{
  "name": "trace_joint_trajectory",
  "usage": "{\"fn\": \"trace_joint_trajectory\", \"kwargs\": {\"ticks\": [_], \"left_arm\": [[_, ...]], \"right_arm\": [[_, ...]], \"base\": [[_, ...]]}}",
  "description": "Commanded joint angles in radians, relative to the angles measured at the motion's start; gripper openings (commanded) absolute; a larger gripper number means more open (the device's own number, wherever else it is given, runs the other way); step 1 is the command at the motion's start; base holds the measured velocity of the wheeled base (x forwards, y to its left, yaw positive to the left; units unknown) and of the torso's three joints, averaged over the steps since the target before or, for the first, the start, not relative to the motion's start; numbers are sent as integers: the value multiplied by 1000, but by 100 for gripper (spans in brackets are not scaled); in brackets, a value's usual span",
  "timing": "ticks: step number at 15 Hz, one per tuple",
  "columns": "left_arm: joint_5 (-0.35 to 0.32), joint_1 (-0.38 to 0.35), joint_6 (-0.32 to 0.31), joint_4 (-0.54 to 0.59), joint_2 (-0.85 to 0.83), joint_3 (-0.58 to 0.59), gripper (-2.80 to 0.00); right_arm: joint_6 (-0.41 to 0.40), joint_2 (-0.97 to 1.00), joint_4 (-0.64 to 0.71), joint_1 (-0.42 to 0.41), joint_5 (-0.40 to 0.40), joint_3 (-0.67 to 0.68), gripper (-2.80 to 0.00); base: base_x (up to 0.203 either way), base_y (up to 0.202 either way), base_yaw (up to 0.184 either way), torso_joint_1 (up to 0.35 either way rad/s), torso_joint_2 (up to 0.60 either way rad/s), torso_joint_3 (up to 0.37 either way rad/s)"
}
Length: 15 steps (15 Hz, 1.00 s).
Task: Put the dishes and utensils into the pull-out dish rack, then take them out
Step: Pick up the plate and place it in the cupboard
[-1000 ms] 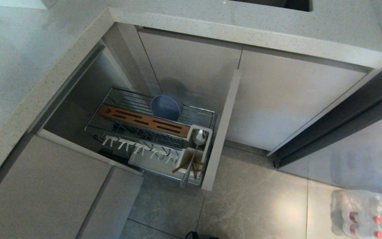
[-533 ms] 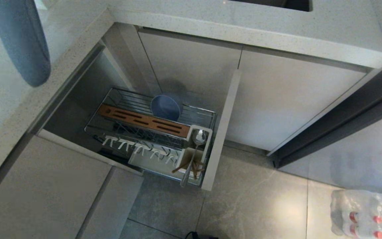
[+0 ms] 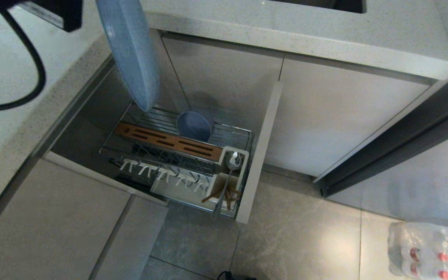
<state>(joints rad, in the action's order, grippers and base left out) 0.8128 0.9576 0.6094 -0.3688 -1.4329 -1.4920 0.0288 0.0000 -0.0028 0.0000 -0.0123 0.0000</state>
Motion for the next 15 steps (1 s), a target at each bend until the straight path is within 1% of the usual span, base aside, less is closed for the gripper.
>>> {"fn": "trace_joint_trajectory", "kwargs": {"ticks": [1, 2, 3, 5, 6, 9, 11, 12, 13, 15], "left_arm": [[88, 14, 6, -13, -96, 12, -280], [156, 15, 11, -17, -123, 20, -280], [210, 20, 24, -19, -140, 30, -280], [301, 46, 77, -19, -165, 46, -280], [331, 48, 99, -19, -181, 57, -280], [344, 69, 149, -20, -204, 110, -280], [343, 70, 156, -28, -203, 162, -280], [342, 70, 156, -52, -200, 190, -280], [340, 64, 156, -101, -199, 214, -280], [317, 19, 152, -212, -204, 244, -280]], "right_arm": [[0, 2, 0, 0, 0, 0, -280], [0, 2, 0, 0, 0, 0, -280], [0, 2, 0, 0, 0, 0, -280], [0, 0, 0, 0, 0, 0, -280], [0, 2, 0, 0, 0, 0, -280], [0, 2, 0, 0, 0, 0, -280], [0, 2, 0, 0, 0, 0, -280], [0, 2, 0, 0, 0, 0, -280], [0, 2, 0, 0, 0, 0, -280], [0, 2, 0, 0, 0, 0, -280]], "base": [[0, 0, 0, 0, 0, 0], [0, 0, 0, 0, 0, 0], [0, 0, 0, 0, 0, 0], [0, 0, 0, 0, 0, 0], [0, 0, 0, 0, 0, 0], [0, 0, 0, 0, 0, 0], [0, 0, 0, 0, 0, 0], [0, 0, 0, 0, 0, 0], [0, 0, 0, 0, 0, 0], [0, 0, 0, 0, 0, 0]]}}
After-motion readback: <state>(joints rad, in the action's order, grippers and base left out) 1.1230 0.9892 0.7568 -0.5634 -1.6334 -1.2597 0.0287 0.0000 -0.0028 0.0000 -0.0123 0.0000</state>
